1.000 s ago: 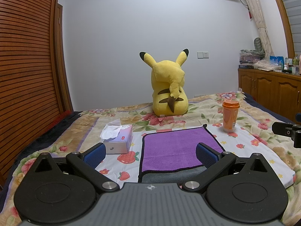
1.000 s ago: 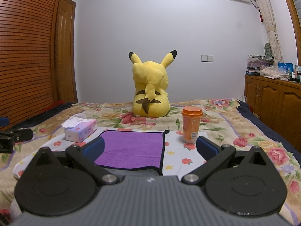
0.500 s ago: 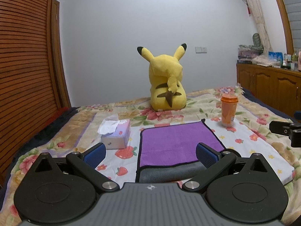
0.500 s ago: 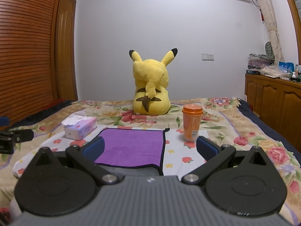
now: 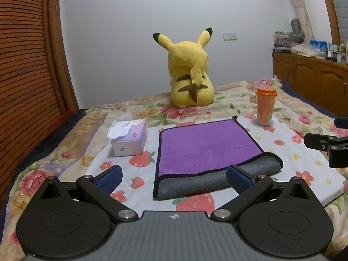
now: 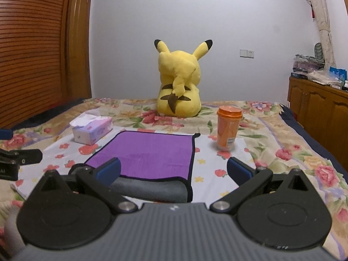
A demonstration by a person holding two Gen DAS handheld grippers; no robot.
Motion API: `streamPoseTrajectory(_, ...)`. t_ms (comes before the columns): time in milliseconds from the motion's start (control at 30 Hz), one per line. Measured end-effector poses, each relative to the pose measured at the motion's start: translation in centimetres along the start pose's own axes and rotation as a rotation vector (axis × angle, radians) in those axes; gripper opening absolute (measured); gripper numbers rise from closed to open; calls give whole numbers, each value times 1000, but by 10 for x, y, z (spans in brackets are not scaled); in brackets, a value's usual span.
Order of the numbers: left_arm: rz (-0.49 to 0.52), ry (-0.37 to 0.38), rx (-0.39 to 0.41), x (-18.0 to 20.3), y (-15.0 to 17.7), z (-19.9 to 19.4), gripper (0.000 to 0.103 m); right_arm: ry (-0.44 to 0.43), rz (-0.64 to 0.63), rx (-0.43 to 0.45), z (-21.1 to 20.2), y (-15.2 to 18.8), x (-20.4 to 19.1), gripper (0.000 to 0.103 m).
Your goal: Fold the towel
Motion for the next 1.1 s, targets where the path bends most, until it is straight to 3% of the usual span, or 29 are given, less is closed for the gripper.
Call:
streamPoseTrajectory(467,13,15,-48,4,-1,32,103,-25,-7,-47,29,5,-3,103)
streamPoseTrajectory(1100,-8,10,-102,-19,-8,84,103,-76,-9,-124,81,10,-3,103)
Point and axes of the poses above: each gripper's, at about its wrist camera, not at the fingertips, and z roughly the way its jaws point, x to its right, y to its underside, the point moved 6 cm from there along z, roughly the way its jaws point, and after that the axes turned 4 degrees about x, right-handed, at the moved point
